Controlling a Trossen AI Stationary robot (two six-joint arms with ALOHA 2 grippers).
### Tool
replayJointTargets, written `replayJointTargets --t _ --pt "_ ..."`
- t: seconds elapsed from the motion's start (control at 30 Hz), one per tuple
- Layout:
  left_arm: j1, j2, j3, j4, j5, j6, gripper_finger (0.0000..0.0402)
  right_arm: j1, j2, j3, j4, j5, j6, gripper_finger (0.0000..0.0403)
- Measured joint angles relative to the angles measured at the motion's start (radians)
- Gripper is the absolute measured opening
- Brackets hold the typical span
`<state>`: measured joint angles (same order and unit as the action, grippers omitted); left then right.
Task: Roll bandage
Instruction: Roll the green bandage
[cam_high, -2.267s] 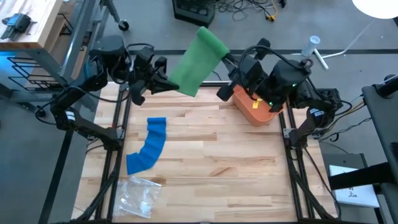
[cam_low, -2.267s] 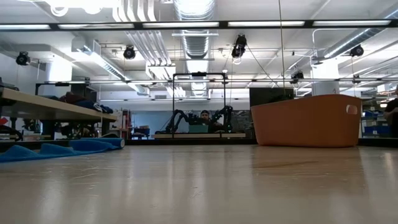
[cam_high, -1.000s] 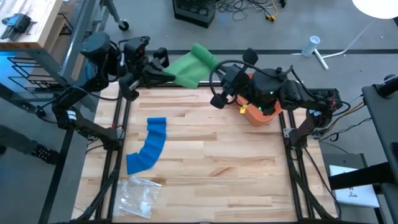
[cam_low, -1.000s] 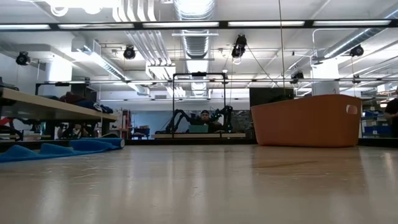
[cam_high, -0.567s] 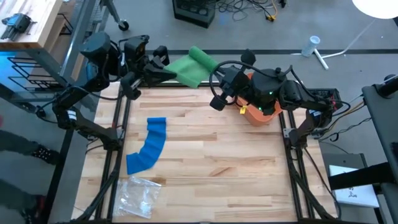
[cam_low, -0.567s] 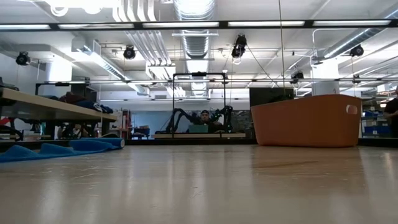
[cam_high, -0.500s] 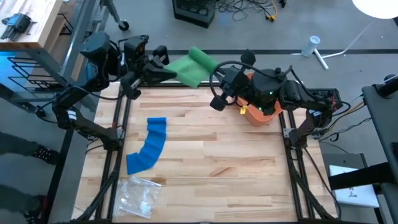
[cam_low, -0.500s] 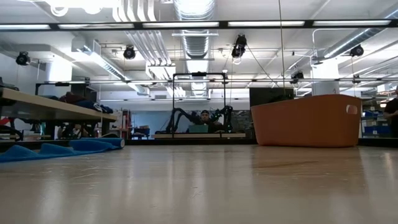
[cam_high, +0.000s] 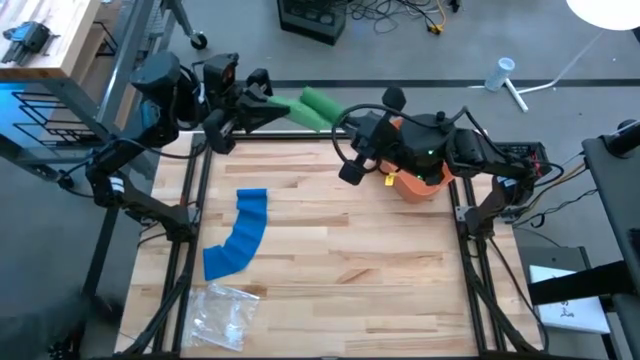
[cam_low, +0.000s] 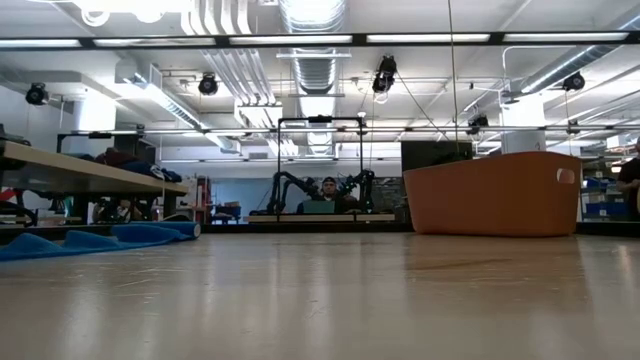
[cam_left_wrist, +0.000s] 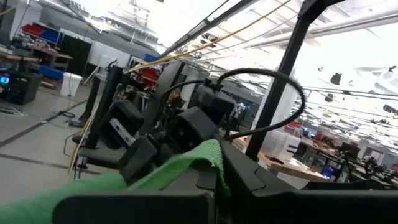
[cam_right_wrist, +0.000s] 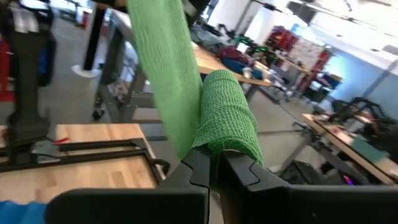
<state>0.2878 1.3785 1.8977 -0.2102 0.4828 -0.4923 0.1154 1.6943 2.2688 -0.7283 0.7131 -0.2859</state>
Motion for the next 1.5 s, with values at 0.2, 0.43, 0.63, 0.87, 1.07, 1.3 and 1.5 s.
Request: replayJointTargets --t 0.2,0.43,0.63,0.87,1.07,1.3,1.5 --pt "0.003 0.011 0.0 0.03 -0.029 -0.012 0.0 0.0 0.025 -0.001 -0.032 -0.104 0.042 0.0002" --pt "0.008 0.011 0.0 0.087 -0.031 -0.016 0.0 0.0 0.056 -0.001 -0.088 -0.138 0.142 0.0003" --pt "0.016 -0.012 0.0 0.14 -0.031 -0.016 0.0 0.0 0.055 0.0 -0.087 -0.176 0.19 0.0003" --pt "0.021 -0.033 0.0 0.184 -0.113 -0.026 0.0 0.0 0.056 0.0 -0.087 -0.3 0.24 0.0003" --pt "0.057 -0.025 0.0 0.125 -0.165 -0.022 0.0 -0.001 0.083 0.0 -0.038 -0.449 0.257 0.0003" --pt "0.185 -0.019 0.0 -0.001 -0.203 0.005 0.0 -0.002 0.088 0.0 0.06 -0.655 0.29 0.0003" --pt "0.244 0.001 -0.004 -0.136 -0.158 0.012 0.0 -0.001 0.077 0.006 0.087 -0.662 0.286 0.0003"
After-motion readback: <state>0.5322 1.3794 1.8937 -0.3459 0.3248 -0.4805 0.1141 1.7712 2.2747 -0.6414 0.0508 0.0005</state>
